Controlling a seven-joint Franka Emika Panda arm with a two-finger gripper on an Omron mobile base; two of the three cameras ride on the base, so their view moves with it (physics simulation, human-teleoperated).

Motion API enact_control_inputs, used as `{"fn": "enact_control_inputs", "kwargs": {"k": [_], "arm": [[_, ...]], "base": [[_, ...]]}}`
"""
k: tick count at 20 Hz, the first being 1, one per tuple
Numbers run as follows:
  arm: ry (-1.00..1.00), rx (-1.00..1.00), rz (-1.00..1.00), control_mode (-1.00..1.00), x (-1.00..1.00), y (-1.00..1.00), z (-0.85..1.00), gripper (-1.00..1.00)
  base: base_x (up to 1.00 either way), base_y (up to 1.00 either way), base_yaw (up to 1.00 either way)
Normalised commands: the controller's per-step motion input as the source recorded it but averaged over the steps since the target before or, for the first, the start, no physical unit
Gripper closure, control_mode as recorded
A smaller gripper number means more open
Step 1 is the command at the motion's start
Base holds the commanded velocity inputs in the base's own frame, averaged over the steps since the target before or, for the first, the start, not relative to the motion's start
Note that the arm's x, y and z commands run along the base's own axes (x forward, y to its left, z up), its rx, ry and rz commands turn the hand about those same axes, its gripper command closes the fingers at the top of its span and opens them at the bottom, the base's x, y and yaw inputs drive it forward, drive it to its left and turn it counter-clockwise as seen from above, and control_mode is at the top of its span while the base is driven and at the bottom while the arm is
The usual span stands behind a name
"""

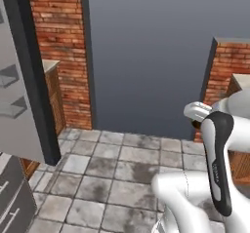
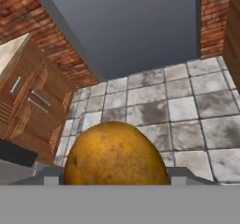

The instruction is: Pick the apple and mango from the fridge and place them on the plate next to the blender to make a fruit smoothie.

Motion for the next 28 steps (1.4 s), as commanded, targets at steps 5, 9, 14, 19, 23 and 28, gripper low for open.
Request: {"fn": "enact_control_inputs", "kwargs": {"k": [5,9,14,19,23,28], "arm": [[0.00,0.00,0.00,1.00,0.00,0.00,0.00,1.00],[0.00,0.00,0.00,1.00,0.00,0.00,0.00,1.00],[0.00,0.00,0.00,1.00,0.00,0.00,0.00,1.00],[0.00,0.00,0.00,1.00,0.00,0.00,0.00,1.00],[0.00,0.00,0.00,1.00,0.00,0.00,0.00,1.00],[0.00,0.00,0.00,1.00,0.00,0.00,0.00,1.00]], "base": [[0.91,-0.02,-0.38],[1.00,-0.21,-0.05],[1.00,-0.20,-0.01],[1.00,0.00,0.02],[0.91,0.25,0.15],[0.38,0.53,0.49]]}}
